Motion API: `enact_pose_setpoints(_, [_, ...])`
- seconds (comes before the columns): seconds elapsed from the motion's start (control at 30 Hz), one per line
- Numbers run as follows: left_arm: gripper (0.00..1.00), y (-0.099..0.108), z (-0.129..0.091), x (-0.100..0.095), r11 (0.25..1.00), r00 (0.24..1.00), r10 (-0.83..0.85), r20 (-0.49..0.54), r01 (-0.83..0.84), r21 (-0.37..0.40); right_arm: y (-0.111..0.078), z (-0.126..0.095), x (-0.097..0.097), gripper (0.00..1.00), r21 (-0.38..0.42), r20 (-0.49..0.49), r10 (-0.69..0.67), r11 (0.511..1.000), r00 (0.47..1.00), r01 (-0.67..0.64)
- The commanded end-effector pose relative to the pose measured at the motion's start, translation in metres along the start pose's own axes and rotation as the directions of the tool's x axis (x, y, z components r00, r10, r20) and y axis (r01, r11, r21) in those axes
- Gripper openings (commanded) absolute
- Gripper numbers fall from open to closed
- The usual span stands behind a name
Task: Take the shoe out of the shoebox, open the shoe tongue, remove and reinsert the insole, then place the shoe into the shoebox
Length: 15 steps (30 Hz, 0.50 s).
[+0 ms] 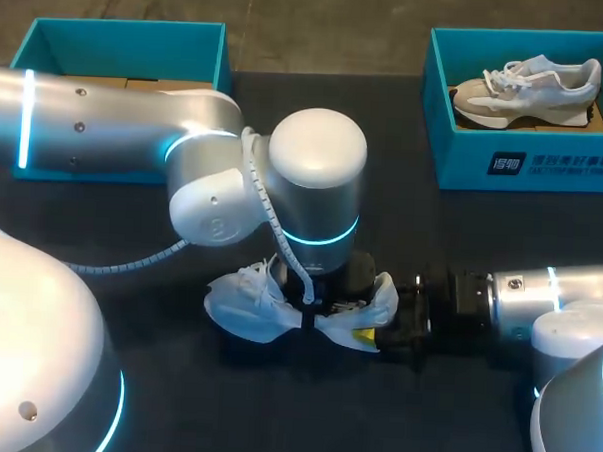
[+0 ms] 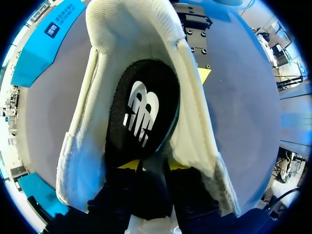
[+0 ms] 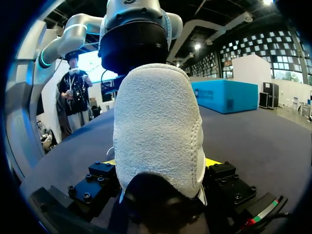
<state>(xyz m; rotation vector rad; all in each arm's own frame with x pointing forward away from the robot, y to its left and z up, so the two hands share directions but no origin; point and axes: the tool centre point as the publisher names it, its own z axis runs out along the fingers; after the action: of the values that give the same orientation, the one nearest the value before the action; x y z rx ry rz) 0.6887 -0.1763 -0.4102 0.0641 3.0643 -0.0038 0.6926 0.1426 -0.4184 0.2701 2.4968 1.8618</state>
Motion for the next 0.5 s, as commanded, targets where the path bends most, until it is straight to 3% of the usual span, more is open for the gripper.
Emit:
enact_pose_setpoints(0.03, [0.31,0.0012,0.0037,-0.0337,1.000,1.000,0.002,-0.014,-0.002,0.008,0.0010,0.0022,0.0078,0.00,0.004,-0.005,0.001,1.000,1.000,-0.001])
enact_pose_setpoints(0.5, [0.33,-0.0040,0.0054,-0.0288,1.000,1.000,0.011,0.012,-0.010,-0.029,0.0010,0.0022,0.0078,0.00,0.004,-0.005,0.001,1.000,1.000,-0.001])
